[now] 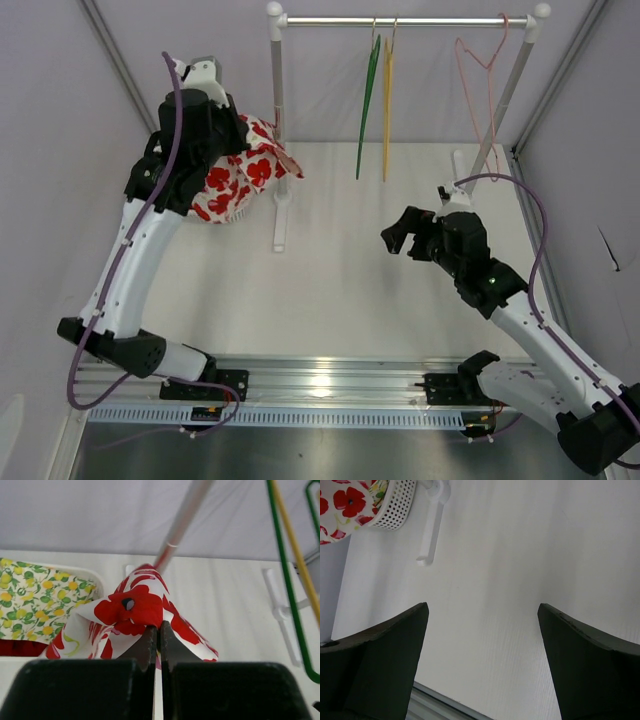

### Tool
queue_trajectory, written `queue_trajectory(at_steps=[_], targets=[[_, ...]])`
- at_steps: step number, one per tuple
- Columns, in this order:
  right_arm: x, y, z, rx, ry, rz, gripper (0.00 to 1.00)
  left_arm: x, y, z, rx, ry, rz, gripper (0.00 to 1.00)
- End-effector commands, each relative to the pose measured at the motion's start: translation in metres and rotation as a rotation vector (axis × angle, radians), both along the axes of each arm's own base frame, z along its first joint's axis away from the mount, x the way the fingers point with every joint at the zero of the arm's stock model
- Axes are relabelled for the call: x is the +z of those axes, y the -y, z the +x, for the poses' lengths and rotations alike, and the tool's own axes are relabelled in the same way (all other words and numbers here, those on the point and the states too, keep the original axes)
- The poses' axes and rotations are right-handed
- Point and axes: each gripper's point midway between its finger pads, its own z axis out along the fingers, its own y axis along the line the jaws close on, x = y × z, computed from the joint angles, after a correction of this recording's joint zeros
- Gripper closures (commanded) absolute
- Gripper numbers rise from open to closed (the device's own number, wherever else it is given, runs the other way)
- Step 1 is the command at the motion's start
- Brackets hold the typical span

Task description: Place the skirt on the hanger

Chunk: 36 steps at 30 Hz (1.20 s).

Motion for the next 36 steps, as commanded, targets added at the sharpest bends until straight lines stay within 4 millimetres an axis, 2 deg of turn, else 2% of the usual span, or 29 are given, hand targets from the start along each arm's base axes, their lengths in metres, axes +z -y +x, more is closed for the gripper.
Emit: queue_trajectory(at_steps=[1, 2, 3, 4, 5, 6, 7, 8, 9, 10, 11, 13, 14, 16, 18, 20, 25, 26, 27, 30, 36], targets=[[0.028, -0.017, -0.006, 0.073, 0.049, 0.032, 0.03, 0.009, 0.015, -0.033, -0.006, 0.027, 0.013, 1.00], [0.028, -0.021, -0.008, 0.086, 0.049, 0.042, 0.03, 0.004, 0.024, -0.041, -0.019, 0.027, -0.001, 1.00], [0.028, -0.028, -0.013, 0.109, 0.047, 0.049, 0.03, 0.013, 0.039, -0.057, -0.050, 0.076, -0.039, 1.00], [0.025, -0.031, -0.015, 0.105, 0.035, 0.061, 0.04, -0.035, 0.051, -0.060, -0.056, -0.009, -0.024, 1.00], [0.020, -0.035, -0.017, 0.110, 0.022, 0.067, 0.04, -0.045, 0.059, -0.065, -0.065, -0.021, -0.040, 1.00], [0.016, -0.039, -0.021, 0.119, 0.010, 0.077, 0.04, -0.043, 0.079, -0.078, -0.116, -0.007, -0.104, 1.00], [0.003, -0.041, -0.023, 0.112, -0.023, 0.095, 0.04, -0.097, 0.091, -0.085, -0.143, -0.097, -0.056, 1.00], [-0.001, -0.042, -0.025, 0.115, -0.028, 0.107, 0.04, -0.104, 0.115, -0.098, -0.200, -0.105, -0.085, 1.00], [-0.010, -0.041, -0.028, 0.108, -0.050, 0.109, 0.04, -0.135, 0.124, -0.106, -0.227, -0.153, -0.043, 1.00], [-0.016, -0.042, -0.029, 0.107, -0.061, 0.115, 0.04, -0.151, 0.136, -0.114, -0.248, -0.192, -0.054, 1.00], [-0.035, -0.040, -0.033, 0.095, -0.102, 0.111, 0.04, -0.190, 0.140, -0.125, -0.263, -0.263, -0.018, 1.00], [-0.051, -0.040, -0.036, 0.082, -0.132, 0.115, 0.04, -0.214, 0.162, -0.141, -0.301, -0.313, -0.040, 1.00], [-0.070, -0.036, -0.040, 0.065, -0.171, 0.107, 0.04, -0.244, 0.159, -0.150, -0.300, -0.365, -0.018, 1.00], [-0.085, -0.035, -0.041, 0.057, -0.189, 0.105, 0.04, -0.256, 0.166, -0.159, -0.312, -0.393, -0.060, 1.00], [-0.105, -0.033, -0.045, 0.051, -0.225, 0.089, 0.04, -0.278, 0.161, -0.167, -0.307, -0.438, -0.062, 1.00], [-0.119, -0.037, -0.045, 0.060, -0.255, 0.082, 0.04, -0.286, 0.160, -0.173, -0.315, -0.460, -0.063, 1.00], [-0.149, -0.055, -0.058, 0.073, -0.346, 0.090, 0.11, -0.313, 0.155, -0.186, -0.303, -0.522, -0.054, 1.00], [-0.157, -0.061, -0.066, 0.086, -0.369, 0.077, 0.12, -0.315, 0.155, -0.187, -0.300, -0.522, -0.059, 1.00], [-0.161, -0.062, -0.069, 0.066, -0.389, 0.087, 0.17, -0.321, 0.153, -0.191, -0.293, -0.534, -0.060, 1.00], [-0.179, -0.059, -0.084, 0.037, -0.436, 0.068, 0.21, -0.325, 0.151, -0.193, -0.291, -0.538, -0.065, 1.00], [-0.207, -0.051, -0.088, -0.013, -0.494, 0.010, 0.26, -0.332, 0.149, -0.200, -0.298, -0.550, -0.056, 1.00]])
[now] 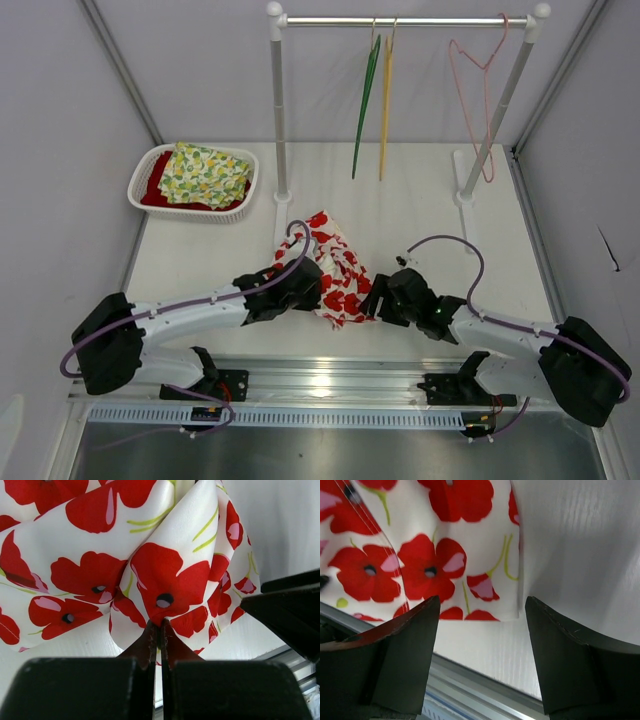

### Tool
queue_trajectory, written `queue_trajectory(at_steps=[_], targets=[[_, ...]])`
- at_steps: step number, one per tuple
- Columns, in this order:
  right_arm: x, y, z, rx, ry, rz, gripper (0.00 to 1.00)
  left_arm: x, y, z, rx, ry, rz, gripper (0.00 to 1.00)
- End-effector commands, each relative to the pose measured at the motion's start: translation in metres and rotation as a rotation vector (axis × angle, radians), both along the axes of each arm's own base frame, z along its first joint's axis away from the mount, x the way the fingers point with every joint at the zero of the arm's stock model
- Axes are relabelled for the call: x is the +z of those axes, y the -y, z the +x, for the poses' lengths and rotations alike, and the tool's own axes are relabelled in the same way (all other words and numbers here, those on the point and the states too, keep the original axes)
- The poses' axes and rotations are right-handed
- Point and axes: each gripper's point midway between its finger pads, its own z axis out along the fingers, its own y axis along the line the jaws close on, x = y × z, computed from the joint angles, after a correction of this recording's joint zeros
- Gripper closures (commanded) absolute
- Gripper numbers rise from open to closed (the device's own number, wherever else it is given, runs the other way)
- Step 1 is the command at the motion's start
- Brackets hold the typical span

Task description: Place the skirt on the hanger

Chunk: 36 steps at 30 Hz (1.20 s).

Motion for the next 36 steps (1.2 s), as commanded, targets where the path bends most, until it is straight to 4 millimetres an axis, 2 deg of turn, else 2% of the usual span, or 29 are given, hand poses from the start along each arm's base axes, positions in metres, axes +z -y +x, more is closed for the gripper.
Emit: queue_trajectory(at_steps=[1, 4, 7, 8, 10, 11, 12, 13, 14, 16, 17, 18, 20, 21, 23, 24, 26, 29, 32, 33, 36], targets=[[-0.007, 0.000, 0.010, -0.058, 0.007, -0.023, 0.26, 0.013, 0.009, -0.003, 0.005, 0.022, -0.076, 1.00], [-0.012, -0.003, 0.014, -0.058, 0.011, -0.038, 0.28, 0.012, 0.010, -0.006, -0.002, 0.021, -0.082, 1.00], [-0.013, -0.004, 0.020, -0.061, 0.015, -0.062, 0.43, 0.010, 0.010, -0.009, -0.014, 0.015, -0.088, 1.00], [-0.013, -0.004, 0.021, -0.060, 0.016, -0.070, 0.54, 0.011, 0.012, -0.009, -0.020, 0.019, -0.095, 1.00], [-0.004, -0.004, 0.026, -0.064, 0.035, -0.084, 0.66, 0.012, 0.013, -0.012, -0.035, 0.022, -0.113, 1.00], [0.001, -0.004, 0.028, -0.063, 0.045, -0.089, 0.77, 0.014, 0.015, -0.012, -0.046, 0.027, -0.125, 1.00], [0.003, 0.002, 0.029, -0.070, 0.047, -0.118, 0.82, 0.011, 0.014, -0.014, -0.058, 0.031, -0.120, 1.00], [0.012, 0.000, 0.032, -0.073, 0.060, -0.116, 0.86, 0.013, 0.015, -0.014, -0.066, 0.037, -0.128, 1.00], [0.017, 0.003, 0.031, -0.074, 0.065, -0.127, 0.95, 0.020, 0.019, -0.014, -0.090, 0.054, -0.154, 1.00], [0.036, 0.004, 0.037, -0.089, 0.102, -0.122, 1.00, 0.020, 0.021, -0.017, -0.112, 0.058, -0.167, 0.96], [0.042, 0.006, 0.039, -0.095, 0.109, -0.120, 1.00, 0.022, 0.022, -0.020, -0.136, 0.059, -0.182, 0.94], [0.044, 0.010, 0.038, -0.099, 0.108, -0.134, 1.00, 0.027, 0.026, -0.020, -0.148, 0.073, -0.212, 0.86], [0.058, 0.009, 0.040, -0.104, 0.130, -0.117, 1.00, 0.026, 0.025, -0.024, -0.172, 0.079, -0.227, 0.70], [0.060, 0.012, 0.041, -0.112, 0.126, -0.120, 1.00, 0.033, 0.028, -0.025, -0.183, 0.095, -0.256, 0.55], [0.070, 0.013, 0.042, -0.115, 0.130, -0.115, 1.00, 0.033, 0.025, -0.029, -0.192, 0.105, -0.263, 0.44], [0.073, 0.014, 0.043, -0.121, 0.136, -0.115, 1.00, 0.039, 0.025, -0.030, -0.200, 0.122, -0.287, 0.38], [0.080, 0.014, 0.046, -0.126, 0.148, -0.114, 1.00, 0.034, 0.022, -0.037, -0.204, 0.122, -0.293, 0.37], [0.086, 0.017, 0.049, -0.139, 0.150, -0.121, 1.00, 0.040, 0.027, -0.045, -0.197, 0.147, -0.333, 0.36], [0.101, 0.019, 0.053, -0.154, 0.170, -0.106, 1.00, 0.028, 0.028, -0.056, -0.185, 0.136, -0.322, 0.38], [0.108, 0.018, 0.055, -0.152, 0.184, -0.098, 1.00, 0.023, 0.030, -0.059, -0.188, 0.128, -0.312, 0.41], [0.113, 0.019, 0.057, -0.152, 0.188, -0.101, 1.00, 0.006, 0.041, -0.069, -0.192, 0.113, -0.265, 0.44]])
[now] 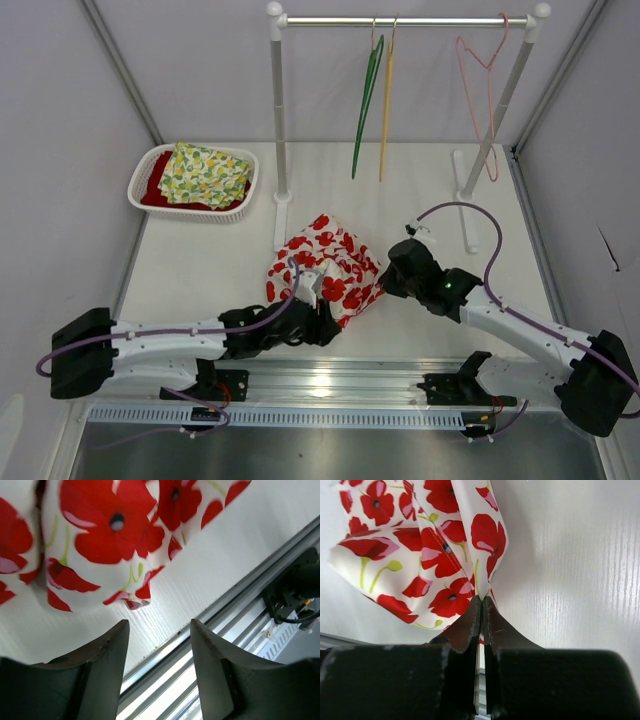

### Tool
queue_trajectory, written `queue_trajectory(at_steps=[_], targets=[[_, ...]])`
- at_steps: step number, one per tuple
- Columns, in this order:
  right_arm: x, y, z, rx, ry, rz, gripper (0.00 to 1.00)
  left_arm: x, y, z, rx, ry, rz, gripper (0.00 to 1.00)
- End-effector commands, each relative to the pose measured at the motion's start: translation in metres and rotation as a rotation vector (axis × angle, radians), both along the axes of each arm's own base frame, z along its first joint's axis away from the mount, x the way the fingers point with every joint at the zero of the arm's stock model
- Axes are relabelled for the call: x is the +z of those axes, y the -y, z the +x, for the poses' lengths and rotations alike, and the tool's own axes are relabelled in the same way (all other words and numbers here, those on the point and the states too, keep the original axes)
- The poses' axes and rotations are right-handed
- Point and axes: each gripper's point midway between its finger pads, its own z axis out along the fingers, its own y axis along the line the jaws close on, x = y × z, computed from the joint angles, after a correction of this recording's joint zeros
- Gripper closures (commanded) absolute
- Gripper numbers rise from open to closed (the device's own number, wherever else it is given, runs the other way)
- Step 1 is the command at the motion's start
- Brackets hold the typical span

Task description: Place the skirt on the hanger

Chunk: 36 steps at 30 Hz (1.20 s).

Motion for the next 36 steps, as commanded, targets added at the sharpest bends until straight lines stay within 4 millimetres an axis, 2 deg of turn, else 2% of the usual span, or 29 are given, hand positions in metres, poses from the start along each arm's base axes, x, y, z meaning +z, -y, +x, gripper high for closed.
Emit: queue_trajectory(at_steps=[1, 2, 4, 9, 12, 17, 19, 24, 30, 36], targets=[[0.032, 0.002, 0.013, -0.025, 0.071, 0.014, 1.00, -0.010, 0.015, -0.004, 0.042, 0.008, 0.006, 0.45], [0.032, 0.002, 0.013, -0.022, 0.067, 0.011, 1.00, -0.022, 0.015, -0.002, 0.074, 0.000, 0.050, 0.47], [0.032, 0.001, 0.012, -0.017, 0.062, 0.013, 1.00, -0.026, 0.022, -0.003, 0.099, -0.016, 0.050, 0.48], [0.033, 0.001, 0.011, -0.013, 0.058, 0.014, 1.00, -0.044, 0.029, 0.008, 0.168, 0.000, 0.088, 0.47], [0.032, 0.000, 0.010, 0.001, 0.054, 0.014, 1.00, -0.040, 0.040, 0.014, 0.186, 0.018, 0.073, 0.46], [0.033, -0.001, 0.009, 0.011, 0.053, 0.013, 1.00, -0.037, 0.049, 0.014, 0.151, 0.037, 0.055, 0.44], [0.032, -0.001, 0.009, 0.012, 0.053, 0.013, 1.00, -0.049, 0.047, 0.014, 0.152, 0.024, 0.093, 0.44], [0.032, -0.003, 0.009, 0.024, 0.050, 0.018, 1.00, -0.060, 0.044, 0.017, 0.192, 0.015, 0.118, 0.44], [0.031, -0.004, 0.009, 0.029, 0.048, 0.019, 1.00, -0.058, 0.035, 0.026, 0.248, 0.047, 0.136, 0.50], [0.031, -0.002, 0.009, 0.026, 0.048, 0.015, 1.00, -0.062, 0.034, 0.029, 0.267, 0.056, 0.166, 0.69]])
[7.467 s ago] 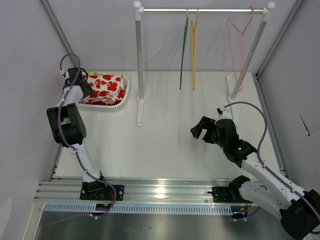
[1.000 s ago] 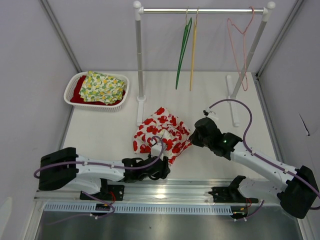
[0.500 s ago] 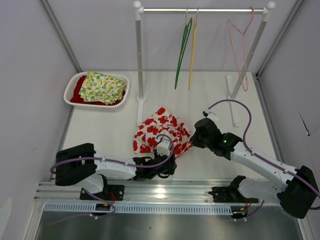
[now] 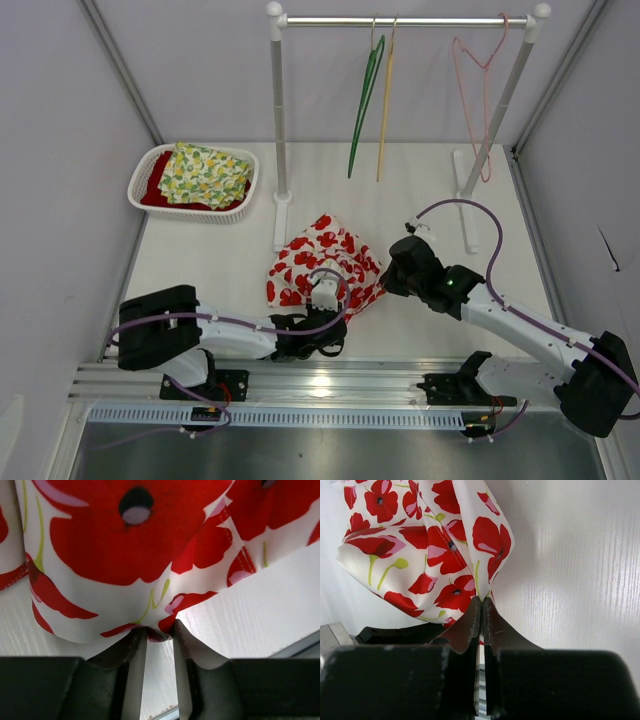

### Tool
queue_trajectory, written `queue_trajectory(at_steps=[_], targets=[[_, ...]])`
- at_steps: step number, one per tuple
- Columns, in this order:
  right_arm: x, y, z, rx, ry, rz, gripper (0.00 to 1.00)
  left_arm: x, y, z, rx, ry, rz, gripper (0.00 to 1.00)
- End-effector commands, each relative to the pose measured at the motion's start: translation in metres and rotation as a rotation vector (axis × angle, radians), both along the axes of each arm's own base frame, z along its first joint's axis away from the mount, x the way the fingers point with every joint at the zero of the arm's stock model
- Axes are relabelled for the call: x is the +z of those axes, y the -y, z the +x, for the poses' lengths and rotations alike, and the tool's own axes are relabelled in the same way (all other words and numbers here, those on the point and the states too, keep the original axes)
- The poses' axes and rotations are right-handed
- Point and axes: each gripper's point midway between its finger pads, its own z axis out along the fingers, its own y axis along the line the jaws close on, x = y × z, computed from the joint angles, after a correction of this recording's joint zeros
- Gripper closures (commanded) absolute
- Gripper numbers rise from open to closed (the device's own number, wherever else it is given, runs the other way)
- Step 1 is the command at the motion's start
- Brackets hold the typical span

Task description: Place the skirt on the hanger

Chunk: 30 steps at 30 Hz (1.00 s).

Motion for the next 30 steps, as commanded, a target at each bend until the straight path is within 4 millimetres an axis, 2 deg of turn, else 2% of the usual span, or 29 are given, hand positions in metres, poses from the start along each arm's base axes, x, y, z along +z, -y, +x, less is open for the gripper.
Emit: queue_trajectory(at_steps=[1, 3, 4, 5, 9, 10, 12, 15, 16, 17, 18, 19, 21, 22, 23, 24, 25, 27, 29, 30], targets=[[0.022, -0.004, 0.008, 0.001, 0.052, 0.032, 1.00, 0.007, 0.006, 0.009, 0.046, 0.029, -0.010, 0.78], [0.022, -0.003, 0.009, -0.001, 0.054, 0.031, 1.00, 0.008, 0.007, 0.009, 0.048, 0.030, -0.019, 0.88], [0.022, -0.003, 0.008, 0.000, 0.054, 0.029, 1.00, 0.009, 0.007, 0.008, 0.046, 0.028, -0.022, 0.97], [0.023, -0.002, 0.009, -0.004, 0.056, 0.027, 1.00, 0.009, 0.004, 0.008, 0.050, 0.028, -0.020, 1.00], [0.028, 0.005, 0.014, -0.018, 0.070, 0.027, 1.00, 0.021, -0.007, 0.007, 0.065, 0.029, -0.032, 1.00], [0.031, 0.007, 0.016, -0.025, 0.075, 0.027, 1.00, 0.029, -0.015, 0.005, 0.072, 0.027, -0.033, 1.00], [0.044, 0.020, 0.024, -0.051, 0.095, 0.024, 1.00, 0.031, -0.033, 0.003, 0.099, 0.020, -0.014, 1.00], [0.061, 0.034, 0.032, -0.065, 0.121, 0.028, 1.00, 0.050, -0.061, 0.000, 0.138, 0.021, -0.016, 1.00], [0.076, 0.043, 0.039, -0.096, 0.148, 0.047, 1.00, 0.068, -0.067, 0.003, 0.159, 0.037, -0.060, 1.00], [0.083, 0.048, 0.041, -0.102, 0.160, 0.052, 1.00, 0.067, -0.084, 0.003, 0.180, 0.033, -0.016, 1.00], [0.088, 0.051, 0.042, -0.096, 0.165, 0.053, 1.00, 0.079, -0.088, 0.006, 0.191, 0.039, -0.028, 1.00], [0.102, 0.059, 0.048, -0.120, 0.193, 0.068, 1.00, 0.086, -0.096, 0.009, 0.207, 0.048, -0.028, 1.00], [0.115, 0.062, 0.051, -0.113, 0.212, 0.074, 1.00, 0.107, -0.116, 0.018, 0.246, 0.069, -0.026, 1.00], [0.131, 0.063, 0.056, -0.116, 0.239, 0.084, 1.00, 0.131, -0.116, 0.023, 0.256, 0.089, -0.062, 1.00], [0.138, 0.069, 0.060, -0.129, 0.252, 0.082, 1.00, 0.145, -0.130, 0.033, 0.287, 0.118, -0.061, 1.00], [0.144, 0.071, 0.062, -0.132, 0.260, 0.081, 1.00, 0.150, -0.140, 0.036, 0.303, 0.124, -0.037, 1.00], [0.161, 0.071, 0.066, -0.127, 0.292, 0.086, 1.00, 0.179, -0.140, 0.044, 0.314, 0.153, -0.081, 1.00], [0.174, 0.080, 0.074, -0.149, 0.314, 0.086, 1.00, 0.194, -0.153, 0.058, 0.327, 0.177, -0.048, 1.00], [0.189, 0.087, 0.084, -0.161, 0.339, 0.099, 1.00, 0.227, -0.160, 0.074, 0.339, 0.233, -0.048, 1.00], [0.194, 0.090, 0.088, -0.165, 0.347, 0.102, 1.00, 0.236, -0.159, 0.083, 0.348, 0.246, -0.029, 1.00]])
